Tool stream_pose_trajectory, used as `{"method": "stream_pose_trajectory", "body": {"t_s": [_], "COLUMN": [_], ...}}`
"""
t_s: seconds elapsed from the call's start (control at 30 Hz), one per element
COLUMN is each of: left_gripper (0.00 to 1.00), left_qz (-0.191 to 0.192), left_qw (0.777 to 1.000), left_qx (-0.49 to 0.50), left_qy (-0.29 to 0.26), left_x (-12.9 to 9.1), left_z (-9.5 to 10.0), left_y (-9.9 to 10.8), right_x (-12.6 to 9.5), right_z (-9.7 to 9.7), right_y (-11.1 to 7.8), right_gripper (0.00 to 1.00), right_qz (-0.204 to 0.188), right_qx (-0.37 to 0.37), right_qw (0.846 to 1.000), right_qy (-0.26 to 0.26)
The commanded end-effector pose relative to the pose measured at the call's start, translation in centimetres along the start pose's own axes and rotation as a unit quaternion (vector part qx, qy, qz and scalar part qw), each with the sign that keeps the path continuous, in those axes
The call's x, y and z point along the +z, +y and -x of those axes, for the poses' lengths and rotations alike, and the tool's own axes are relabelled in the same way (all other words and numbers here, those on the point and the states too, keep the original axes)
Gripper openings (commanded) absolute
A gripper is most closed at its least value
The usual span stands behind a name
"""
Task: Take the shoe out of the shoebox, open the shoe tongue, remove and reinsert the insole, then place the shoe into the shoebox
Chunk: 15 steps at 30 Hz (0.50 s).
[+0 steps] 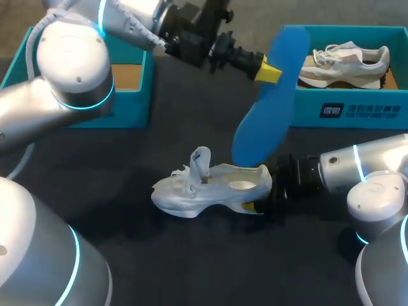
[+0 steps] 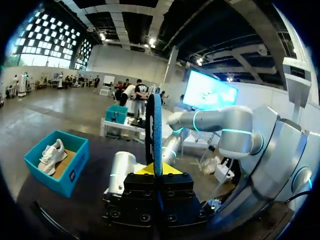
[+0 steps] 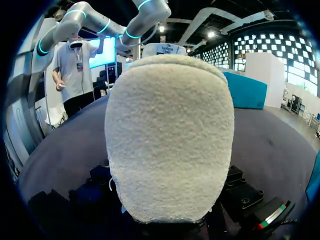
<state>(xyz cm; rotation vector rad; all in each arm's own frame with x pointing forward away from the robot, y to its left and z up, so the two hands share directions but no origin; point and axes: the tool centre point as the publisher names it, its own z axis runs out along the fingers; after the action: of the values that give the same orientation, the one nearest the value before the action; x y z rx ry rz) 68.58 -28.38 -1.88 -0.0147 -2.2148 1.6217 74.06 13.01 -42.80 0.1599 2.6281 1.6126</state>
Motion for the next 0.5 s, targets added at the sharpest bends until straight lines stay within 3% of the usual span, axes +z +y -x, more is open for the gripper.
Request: {"method": "stream_pose_trajectory", "body": {"t_s": [0.03, 0.07, 0.27, 0.5], "left_gripper": [0.00, 0.00, 0.00, 0.00], "left_qz": [-0.087, -0.116, -0.197, -0.199], "left_qw": [0.995, 0.991, 0.972, 0.972], "left_qx": [-0.046, -0.069, -0.129, -0.129], "left_qy": [0.010, 0.014, 0.014, -0.007], "left_x": [-0.2, -0.3, -0.9, -1.1], "left_z": [-0.4, -1.0, -1.9, -2.3], "left_y": [0.3, -0.1, -0.9, -1.0], "right_x": [0.1, 0.1, 0.1, 0.1], "right_z": [0.1, 0.1, 0.1, 0.1], "right_y": [0.0, 0.0, 0.0, 0.0], "right_gripper": [0.00, 0.00, 0.00, 0.00], "right_qz": [-0.002, -0.002, -0.002, -0.002], "right_qx": [0.001, 0.001, 0.001, 0.001], "right_qw": [1.000, 1.000, 1.000, 1.000], "right_qy": [0.000, 0.000, 0.000, 0.000]}}
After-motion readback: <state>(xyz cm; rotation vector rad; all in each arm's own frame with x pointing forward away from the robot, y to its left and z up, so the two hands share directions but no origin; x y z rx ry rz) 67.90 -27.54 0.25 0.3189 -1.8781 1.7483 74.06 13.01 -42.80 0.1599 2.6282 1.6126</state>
